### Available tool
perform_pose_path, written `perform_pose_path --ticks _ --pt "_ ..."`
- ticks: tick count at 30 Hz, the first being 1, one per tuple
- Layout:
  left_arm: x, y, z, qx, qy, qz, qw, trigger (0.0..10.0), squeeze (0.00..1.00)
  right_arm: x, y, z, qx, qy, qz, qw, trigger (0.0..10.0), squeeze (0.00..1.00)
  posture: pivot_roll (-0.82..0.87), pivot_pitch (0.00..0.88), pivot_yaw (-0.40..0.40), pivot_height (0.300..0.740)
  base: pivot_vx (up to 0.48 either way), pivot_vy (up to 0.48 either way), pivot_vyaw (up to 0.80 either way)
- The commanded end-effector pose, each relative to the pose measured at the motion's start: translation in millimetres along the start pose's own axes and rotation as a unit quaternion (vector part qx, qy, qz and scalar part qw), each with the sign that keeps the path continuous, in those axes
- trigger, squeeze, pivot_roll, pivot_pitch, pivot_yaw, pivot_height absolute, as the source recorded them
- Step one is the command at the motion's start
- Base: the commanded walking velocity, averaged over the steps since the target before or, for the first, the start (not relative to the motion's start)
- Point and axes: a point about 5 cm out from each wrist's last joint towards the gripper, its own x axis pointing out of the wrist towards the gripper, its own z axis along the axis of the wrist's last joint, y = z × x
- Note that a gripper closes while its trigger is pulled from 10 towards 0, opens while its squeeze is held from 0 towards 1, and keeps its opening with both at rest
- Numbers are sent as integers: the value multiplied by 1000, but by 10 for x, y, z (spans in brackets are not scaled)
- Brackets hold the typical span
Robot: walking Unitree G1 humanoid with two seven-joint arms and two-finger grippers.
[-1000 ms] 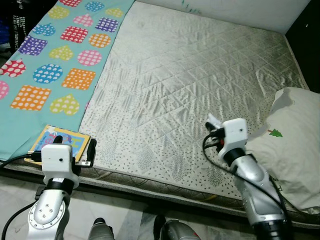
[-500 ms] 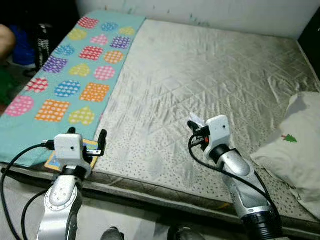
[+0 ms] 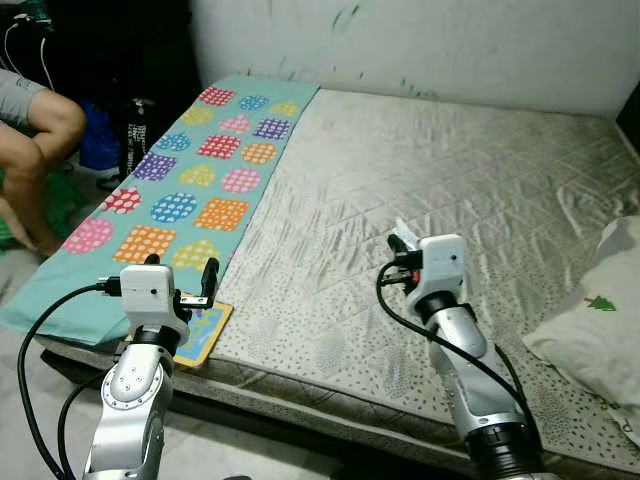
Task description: Clean up the room
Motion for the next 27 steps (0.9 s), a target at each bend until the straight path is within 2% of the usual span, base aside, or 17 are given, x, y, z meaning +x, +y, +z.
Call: perform_pose_path --ticks 1,3,8,13,19,27 --pt "-66 59 -37 -7 3 8 1000 10000 0 -33 -64 61 2 -8 0 1000 10000 0 100 22 -29 740 0 0 0" --pt "-91 78 -60 -10 6 13 1000 10000 0 -38 -77 46 -5 0 -3 1000 10000 0 100 26 -31 740 0 0 0" --pt "-184 109 -91 -15 14 22 1000 10000 0 -95 -98 15 -6 8 -10 1000 10000 0 105 67 -45 740 0 0 -800" --pt "-263 136 -84 -15 17 23 999 10000 0 -147 -3 3 5 10 3 1000 10000 0 119 100 -63 740 0 0 -771" --pt "-313 142 -81 -19 18 25 999 10000 0 -155 43 22 -1 11 17 1000 10000 0 112 131 -77 740 0 0 0" --pt "-345 45 -62 -32 21 11 999 10000 0 -179 -76 52 0 19 -7 1000 10000 0 88 177 -72 740 0 0 0"
